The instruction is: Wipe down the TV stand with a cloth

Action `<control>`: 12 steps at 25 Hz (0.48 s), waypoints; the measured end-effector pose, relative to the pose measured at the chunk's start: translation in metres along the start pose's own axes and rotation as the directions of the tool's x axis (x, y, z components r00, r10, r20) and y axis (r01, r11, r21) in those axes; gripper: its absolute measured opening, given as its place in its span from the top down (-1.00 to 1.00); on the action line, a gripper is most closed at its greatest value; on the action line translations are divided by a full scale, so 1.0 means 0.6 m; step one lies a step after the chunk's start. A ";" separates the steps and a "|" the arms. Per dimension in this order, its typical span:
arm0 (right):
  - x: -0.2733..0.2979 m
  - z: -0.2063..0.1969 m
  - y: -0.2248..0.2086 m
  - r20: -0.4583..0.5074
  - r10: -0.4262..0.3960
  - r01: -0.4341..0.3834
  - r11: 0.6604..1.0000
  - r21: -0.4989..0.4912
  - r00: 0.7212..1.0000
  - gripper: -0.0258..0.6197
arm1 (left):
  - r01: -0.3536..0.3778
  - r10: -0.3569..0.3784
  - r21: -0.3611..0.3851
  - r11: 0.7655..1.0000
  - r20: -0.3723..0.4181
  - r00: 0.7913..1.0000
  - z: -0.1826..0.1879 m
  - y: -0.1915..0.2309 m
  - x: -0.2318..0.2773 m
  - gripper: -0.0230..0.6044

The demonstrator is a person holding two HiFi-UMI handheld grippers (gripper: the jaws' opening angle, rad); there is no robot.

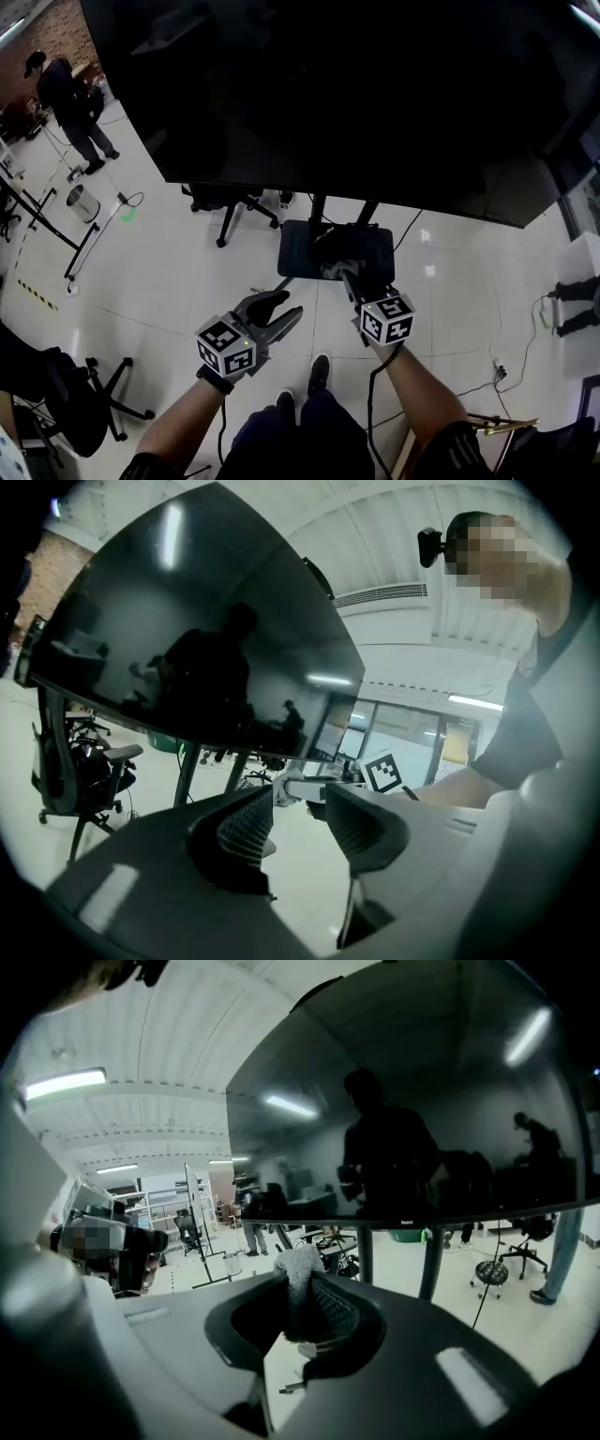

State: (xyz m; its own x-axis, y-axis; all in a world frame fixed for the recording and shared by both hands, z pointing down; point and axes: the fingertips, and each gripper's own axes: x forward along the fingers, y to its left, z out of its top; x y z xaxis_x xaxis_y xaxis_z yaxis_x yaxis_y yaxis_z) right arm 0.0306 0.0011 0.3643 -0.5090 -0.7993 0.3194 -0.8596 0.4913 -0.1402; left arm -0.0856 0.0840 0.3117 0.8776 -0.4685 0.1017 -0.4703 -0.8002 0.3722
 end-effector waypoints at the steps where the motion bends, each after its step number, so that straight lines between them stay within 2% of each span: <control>1: 0.024 0.000 -0.018 -0.002 -0.002 0.002 1.000 -0.003 1.000 0.81 | -0.004 0.004 -0.005 1.000 -0.007 1.000 -0.003 0.018 0.019 0.30; 9: 0.196 -0.030 -0.160 -0.023 -0.044 0.042 0.993 -0.111 0.999 0.81 | -0.020 0.018 -0.046 0.999 -0.027 0.999 -0.023 0.135 0.167 0.30; 12: 0.262 -0.032 -0.196 -0.021 -0.035 0.032 0.989 -0.147 0.999 0.81 | -0.022 0.021 -0.056 0.998 -0.019 1.000 -0.031 0.169 0.206 0.30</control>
State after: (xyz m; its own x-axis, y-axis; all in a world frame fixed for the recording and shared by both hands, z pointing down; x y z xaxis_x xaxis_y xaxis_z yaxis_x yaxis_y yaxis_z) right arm 0.0528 -0.1756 0.4493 -0.4773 -0.8085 0.3441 -0.8595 0.5111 0.0089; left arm -0.0232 -0.0482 0.3790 0.8692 -0.4778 0.1274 -0.4836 -0.7674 0.4209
